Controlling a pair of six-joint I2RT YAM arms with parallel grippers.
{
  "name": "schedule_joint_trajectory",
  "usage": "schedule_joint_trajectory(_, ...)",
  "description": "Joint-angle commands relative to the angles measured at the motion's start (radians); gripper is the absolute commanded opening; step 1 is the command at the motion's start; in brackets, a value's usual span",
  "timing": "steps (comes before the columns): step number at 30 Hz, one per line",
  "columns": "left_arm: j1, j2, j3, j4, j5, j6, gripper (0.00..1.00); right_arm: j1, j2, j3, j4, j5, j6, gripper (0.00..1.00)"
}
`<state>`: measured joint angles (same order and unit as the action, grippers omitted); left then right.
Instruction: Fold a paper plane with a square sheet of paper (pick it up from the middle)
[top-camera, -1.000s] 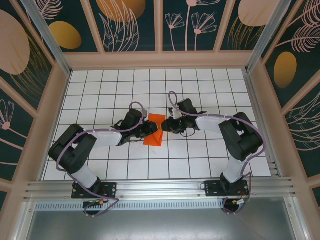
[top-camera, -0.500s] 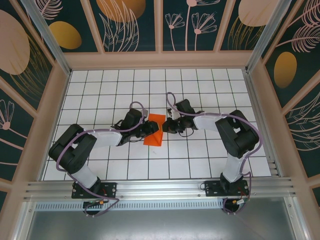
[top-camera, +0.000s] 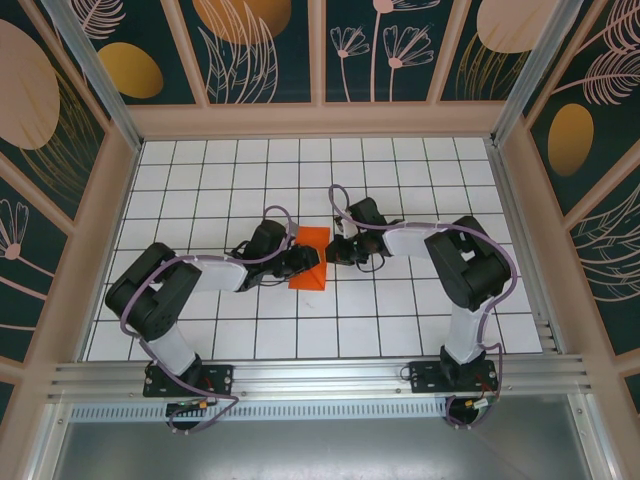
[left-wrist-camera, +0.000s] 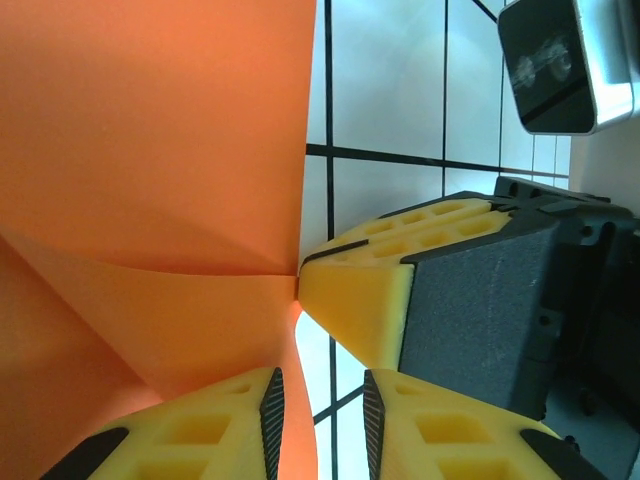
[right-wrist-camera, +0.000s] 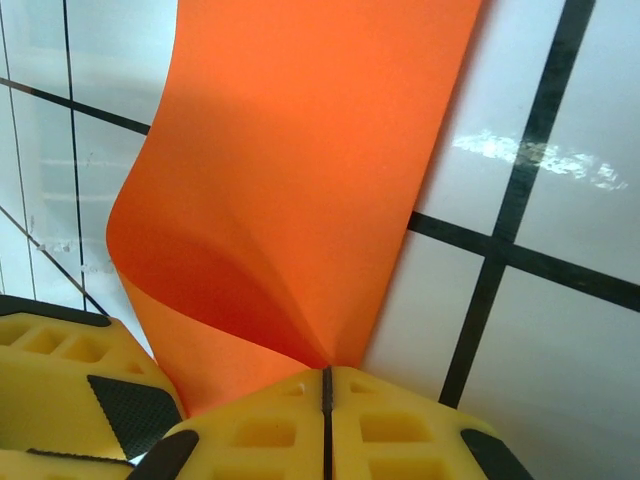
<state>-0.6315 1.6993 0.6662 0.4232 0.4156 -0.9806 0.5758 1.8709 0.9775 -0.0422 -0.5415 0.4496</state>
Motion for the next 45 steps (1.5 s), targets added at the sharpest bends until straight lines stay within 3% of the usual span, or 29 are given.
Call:
schedule_joint_trajectory(1,-0.003,0.008,0.028,0.022,0.02,0.019,0.29,0.005,0.023,0.032,-0.023,0.018,-0.024,0.1)
schedule_joint_trajectory(45,-0.003,0.088,0.074,-0.021,0.015,0.043,0.29,0.009,0.038,0.056,-0.038,0.083,-0.022,0.1)
